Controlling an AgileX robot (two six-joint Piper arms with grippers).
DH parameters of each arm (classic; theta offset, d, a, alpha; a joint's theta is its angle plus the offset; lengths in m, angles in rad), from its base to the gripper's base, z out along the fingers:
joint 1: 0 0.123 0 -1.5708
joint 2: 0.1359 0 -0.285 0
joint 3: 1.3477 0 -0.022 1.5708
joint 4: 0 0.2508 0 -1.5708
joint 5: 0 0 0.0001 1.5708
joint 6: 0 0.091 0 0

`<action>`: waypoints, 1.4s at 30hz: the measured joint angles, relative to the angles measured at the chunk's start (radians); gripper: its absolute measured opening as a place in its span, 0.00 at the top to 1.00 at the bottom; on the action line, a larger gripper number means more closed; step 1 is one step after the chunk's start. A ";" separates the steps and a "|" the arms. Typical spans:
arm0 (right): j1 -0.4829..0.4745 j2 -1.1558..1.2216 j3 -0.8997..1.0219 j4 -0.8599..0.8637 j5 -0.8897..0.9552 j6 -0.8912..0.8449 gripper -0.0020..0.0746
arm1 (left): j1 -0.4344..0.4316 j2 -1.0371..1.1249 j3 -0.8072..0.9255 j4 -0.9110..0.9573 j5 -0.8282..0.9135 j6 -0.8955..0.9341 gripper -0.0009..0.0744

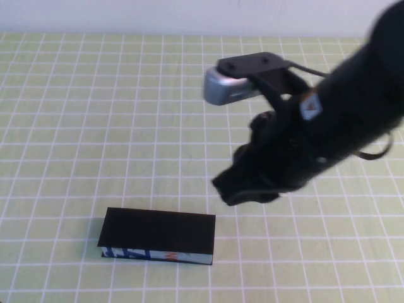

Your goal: Return glasses to glasses case

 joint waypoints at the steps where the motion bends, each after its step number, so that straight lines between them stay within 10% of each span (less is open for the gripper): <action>1: 0.000 -0.059 0.044 -0.021 -0.015 0.027 0.99 | -0.017 0.000 0.000 0.000 -0.002 0.006 0.99; 19: 0.000 -0.770 0.623 -0.116 -0.250 0.144 0.99 | -0.053 -0.353 0.328 -0.016 -0.006 0.023 0.99; 32: 0.000 -0.829 0.951 -0.140 -0.848 0.144 0.99 | -0.055 -0.355 0.350 -0.014 0.003 0.027 0.99; 42: 0.000 -0.829 1.014 -0.154 -0.884 0.144 0.99 | -0.055 -0.357 0.350 -0.014 0.003 0.027 0.99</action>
